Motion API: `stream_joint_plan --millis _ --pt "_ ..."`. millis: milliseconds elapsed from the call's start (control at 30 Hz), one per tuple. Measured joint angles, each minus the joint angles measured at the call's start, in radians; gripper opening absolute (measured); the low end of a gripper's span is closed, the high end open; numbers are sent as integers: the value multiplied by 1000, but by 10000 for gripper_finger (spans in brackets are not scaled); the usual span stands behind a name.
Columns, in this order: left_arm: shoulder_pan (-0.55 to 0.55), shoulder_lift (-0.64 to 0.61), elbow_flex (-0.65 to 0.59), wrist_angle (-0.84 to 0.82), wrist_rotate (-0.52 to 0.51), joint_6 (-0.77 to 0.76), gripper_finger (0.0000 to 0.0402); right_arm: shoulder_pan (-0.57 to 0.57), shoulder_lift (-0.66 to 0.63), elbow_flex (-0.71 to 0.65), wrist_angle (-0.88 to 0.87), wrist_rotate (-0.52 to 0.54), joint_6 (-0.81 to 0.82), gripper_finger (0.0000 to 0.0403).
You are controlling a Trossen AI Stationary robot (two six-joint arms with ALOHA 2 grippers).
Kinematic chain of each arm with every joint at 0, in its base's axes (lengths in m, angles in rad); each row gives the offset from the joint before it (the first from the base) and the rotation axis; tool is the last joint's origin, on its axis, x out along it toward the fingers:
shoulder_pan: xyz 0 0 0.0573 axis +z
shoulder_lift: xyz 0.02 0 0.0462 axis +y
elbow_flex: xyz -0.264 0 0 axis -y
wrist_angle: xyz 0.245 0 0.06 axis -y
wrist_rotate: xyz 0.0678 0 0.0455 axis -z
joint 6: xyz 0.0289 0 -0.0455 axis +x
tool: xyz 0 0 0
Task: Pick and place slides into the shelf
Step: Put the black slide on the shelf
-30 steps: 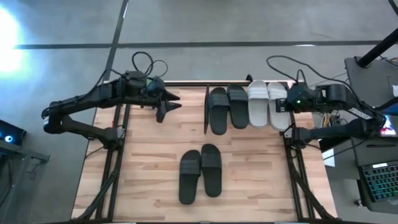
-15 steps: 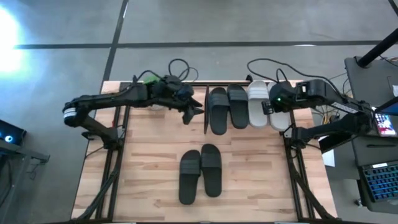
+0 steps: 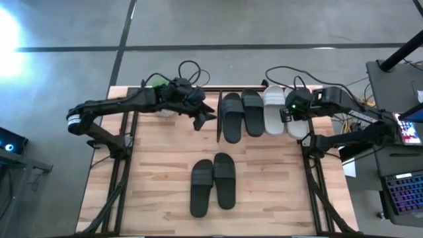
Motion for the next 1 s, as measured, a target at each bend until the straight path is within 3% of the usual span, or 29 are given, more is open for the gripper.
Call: stream_joint_plan --millis 300,567,833,1000 --pt "0 -15 -2 -13 0 -1 155 -40 -3 -36 1 34 -21 11" --pt "10 -34 -13 -87 -4 4 155 -37 19 57 129 -98 -51 11" --pt "59 -31 -15 -90 -64 7 155 -25 199 154 239 -163 -155 11" --pt "80 -28 -34 -115 -55 7 155 11 327 305 299 -154 -210 11"
